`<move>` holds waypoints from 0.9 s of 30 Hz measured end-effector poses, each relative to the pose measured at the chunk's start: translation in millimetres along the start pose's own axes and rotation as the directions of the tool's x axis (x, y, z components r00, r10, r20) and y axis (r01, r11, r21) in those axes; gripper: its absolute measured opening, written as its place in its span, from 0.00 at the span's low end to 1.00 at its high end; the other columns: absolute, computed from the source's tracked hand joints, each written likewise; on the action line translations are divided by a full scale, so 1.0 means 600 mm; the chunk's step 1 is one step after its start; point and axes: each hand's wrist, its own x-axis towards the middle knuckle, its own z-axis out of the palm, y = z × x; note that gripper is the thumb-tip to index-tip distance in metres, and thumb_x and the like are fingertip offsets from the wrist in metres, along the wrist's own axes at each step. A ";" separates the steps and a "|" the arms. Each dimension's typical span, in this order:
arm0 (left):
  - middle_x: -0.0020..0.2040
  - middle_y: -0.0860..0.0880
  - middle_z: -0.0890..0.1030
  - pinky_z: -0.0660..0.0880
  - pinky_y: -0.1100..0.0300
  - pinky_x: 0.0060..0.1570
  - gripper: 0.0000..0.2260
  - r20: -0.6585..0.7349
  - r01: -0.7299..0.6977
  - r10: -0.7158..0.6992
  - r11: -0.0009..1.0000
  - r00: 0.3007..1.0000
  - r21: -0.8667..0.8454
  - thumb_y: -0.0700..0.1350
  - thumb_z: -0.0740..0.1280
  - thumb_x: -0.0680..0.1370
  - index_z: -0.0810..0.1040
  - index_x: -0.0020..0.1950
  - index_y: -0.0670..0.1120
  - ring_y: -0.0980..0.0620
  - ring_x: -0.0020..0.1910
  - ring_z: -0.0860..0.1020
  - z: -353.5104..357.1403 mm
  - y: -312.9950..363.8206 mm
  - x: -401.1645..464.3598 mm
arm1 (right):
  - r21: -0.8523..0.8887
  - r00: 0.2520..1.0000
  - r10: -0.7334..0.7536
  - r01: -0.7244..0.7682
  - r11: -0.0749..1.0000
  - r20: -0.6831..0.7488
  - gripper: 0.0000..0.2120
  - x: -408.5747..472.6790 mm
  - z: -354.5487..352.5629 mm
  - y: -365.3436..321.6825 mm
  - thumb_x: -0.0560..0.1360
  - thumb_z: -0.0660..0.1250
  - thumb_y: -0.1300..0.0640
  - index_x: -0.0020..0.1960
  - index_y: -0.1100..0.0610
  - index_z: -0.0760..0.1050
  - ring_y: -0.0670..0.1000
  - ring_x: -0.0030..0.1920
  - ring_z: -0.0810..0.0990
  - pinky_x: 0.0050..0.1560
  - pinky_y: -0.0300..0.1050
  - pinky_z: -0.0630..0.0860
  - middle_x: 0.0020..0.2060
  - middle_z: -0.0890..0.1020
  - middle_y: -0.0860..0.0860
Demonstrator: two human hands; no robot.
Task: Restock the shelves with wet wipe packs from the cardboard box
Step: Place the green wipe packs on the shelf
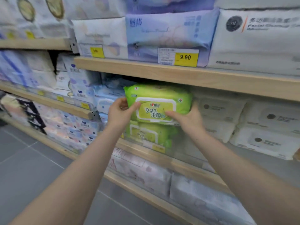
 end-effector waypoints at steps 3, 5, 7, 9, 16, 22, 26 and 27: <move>0.45 0.56 0.81 0.74 0.69 0.42 0.08 0.034 0.018 -0.018 1.000 0.999 0.010 0.49 0.71 0.74 0.80 0.52 0.49 0.61 0.44 0.78 -0.014 -0.024 0.041 | -0.140 0.999 -0.023 0.030 0.990 0.045 0.45 0.025 0.048 0.025 0.64 0.78 0.48 0.71 0.58 0.57 0.52 0.62 0.75 0.60 0.40 0.70 0.62 0.76 0.51; 0.49 0.56 0.80 0.75 0.64 0.49 0.09 0.070 0.049 -0.051 0.998 0.996 0.037 0.50 0.70 0.74 0.80 0.54 0.53 0.60 0.49 0.78 -0.015 -0.050 0.047 | -0.162 0.995 0.014 0.003 0.987 0.102 0.43 0.020 0.059 0.049 0.66 0.76 0.48 0.71 0.58 0.56 0.52 0.61 0.75 0.57 0.40 0.70 0.62 0.76 0.51; 0.51 0.54 0.79 0.74 0.52 0.58 0.09 0.060 0.074 -0.078 0.996 0.995 0.055 0.55 0.70 0.74 0.79 0.53 0.57 0.53 0.55 0.77 -0.016 -0.071 0.046 | -0.148 0.992 0.031 -0.012 0.989 0.123 0.37 0.013 0.058 0.066 0.67 0.76 0.48 0.67 0.57 0.58 0.52 0.58 0.77 0.56 0.44 0.73 0.60 0.77 0.51; 0.51 0.52 0.79 0.75 0.46 0.57 0.12 0.031 0.077 -0.080 0.994 0.996 0.076 0.59 0.70 0.71 0.79 0.52 0.59 0.49 0.54 0.78 -0.018 -0.079 0.044 | -0.136 0.993 0.027 -0.011 0.991 0.116 0.36 0.012 0.055 0.071 0.67 0.76 0.49 0.66 0.56 0.59 0.51 0.56 0.78 0.56 0.46 0.75 0.59 0.78 0.50; 0.57 0.50 0.76 0.72 0.55 0.53 0.23 -0.043 0.099 -0.091 0.970 0.995 0.224 0.57 0.67 0.75 0.72 0.64 0.47 0.50 0.53 0.75 -0.003 -0.052 -0.002 | -0.253 0.986 0.088 -0.050 0.966 0.144 0.37 0.005 0.020 0.047 0.67 0.75 0.47 0.68 0.56 0.61 0.54 0.63 0.73 0.60 0.45 0.70 0.65 0.73 0.54; 0.55 0.47 0.77 0.70 0.54 0.52 0.20 0.069 0.069 -0.094 0.952 0.993 0.299 0.52 0.67 0.76 0.71 0.64 0.43 0.45 0.52 0.76 0.055 0.002 -0.129 | -0.510 0.955 0.102 0.057 0.858 0.279 0.35 -0.095 -0.135 -0.013 0.71 0.72 0.49 0.72 0.57 0.61 0.54 0.66 0.70 0.65 0.46 0.67 0.67 0.71 0.57; 0.52 0.46 0.78 0.73 0.54 0.48 0.16 0.365 -0.094 -0.036 0.938 0.930 0.334 0.46 0.69 0.75 0.74 0.61 0.42 0.47 0.42 0.76 0.135 0.035 -0.272 | -0.643 0.942 0.161 0.071 0.763 0.295 0.30 -0.203 -0.295 -0.043 0.74 0.69 0.48 0.71 0.54 0.63 0.50 0.66 0.69 0.63 0.42 0.65 0.67 0.71 0.53; 0.52 0.46 0.78 0.74 0.55 0.48 0.17 0.423 -0.123 -0.027 0.938 0.906 0.323 0.45 0.70 0.75 0.74 0.61 0.42 0.48 0.41 0.76 0.155 0.043 -0.312 | -0.665 0.944 0.179 0.053 0.745 0.277 0.30 -0.232 -0.335 -0.045 0.74 0.68 0.48 0.71 0.54 0.63 0.50 0.66 0.69 0.63 0.41 0.65 0.67 0.71 0.53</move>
